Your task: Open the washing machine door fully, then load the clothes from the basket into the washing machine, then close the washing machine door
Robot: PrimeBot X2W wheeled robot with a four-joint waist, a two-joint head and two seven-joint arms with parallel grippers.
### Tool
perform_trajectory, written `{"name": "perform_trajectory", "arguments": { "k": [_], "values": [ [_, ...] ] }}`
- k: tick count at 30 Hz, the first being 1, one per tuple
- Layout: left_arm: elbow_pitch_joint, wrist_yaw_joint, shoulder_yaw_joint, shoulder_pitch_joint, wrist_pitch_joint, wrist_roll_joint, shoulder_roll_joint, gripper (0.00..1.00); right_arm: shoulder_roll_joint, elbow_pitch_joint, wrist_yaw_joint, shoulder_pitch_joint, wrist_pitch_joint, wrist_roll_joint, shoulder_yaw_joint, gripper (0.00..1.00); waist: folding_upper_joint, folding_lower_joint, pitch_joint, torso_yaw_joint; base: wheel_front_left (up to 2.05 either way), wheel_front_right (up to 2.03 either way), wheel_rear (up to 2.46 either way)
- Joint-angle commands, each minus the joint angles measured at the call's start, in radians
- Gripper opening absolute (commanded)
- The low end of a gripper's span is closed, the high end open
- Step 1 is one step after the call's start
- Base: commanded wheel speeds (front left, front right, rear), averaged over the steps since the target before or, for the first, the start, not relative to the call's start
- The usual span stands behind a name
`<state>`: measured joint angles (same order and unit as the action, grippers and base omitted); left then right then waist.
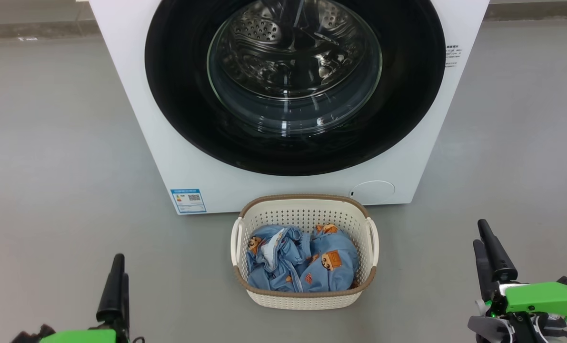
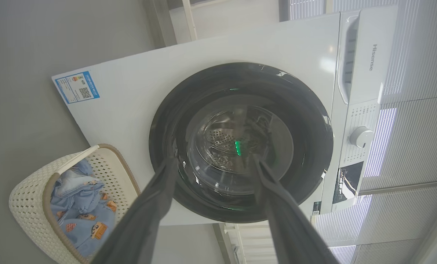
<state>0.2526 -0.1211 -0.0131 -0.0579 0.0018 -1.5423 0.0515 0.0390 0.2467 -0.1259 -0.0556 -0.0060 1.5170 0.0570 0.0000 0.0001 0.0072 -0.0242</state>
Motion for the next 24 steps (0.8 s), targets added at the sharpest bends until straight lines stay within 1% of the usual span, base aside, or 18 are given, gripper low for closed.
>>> {"name": "perform_trajectory", "arguments": {
  "k": [1,8,24],
  "values": [
    [-0.038,-0.003,0.001,-0.05,-0.013,0.027,0.024,1.0,0.017,-0.036,-0.003,-0.058,-0.01,-0.034,-0.016,1.0,0.0,-0.0001,0.0,-0.001,0.0,0.0,0.0],
    [-0.039,-0.004,-0.012,-0.059,-0.032,0.085,0.035,1.0,0.025,-0.051,-0.003,-0.067,-0.028,-0.105,-0.033,1.0,0.0,-0.0001,0.001,-0.005,0.0,0.0,0.0],
    [-0.036,-0.005,-0.025,-0.078,-0.082,0.321,0.041,1.0,0.049,-0.07,-0.003,-0.094,-0.077,-0.335,-0.08,1.0,0.0,-0.0001,0.001,-0.026,0.0,0.0,0.0]
  ]
}}
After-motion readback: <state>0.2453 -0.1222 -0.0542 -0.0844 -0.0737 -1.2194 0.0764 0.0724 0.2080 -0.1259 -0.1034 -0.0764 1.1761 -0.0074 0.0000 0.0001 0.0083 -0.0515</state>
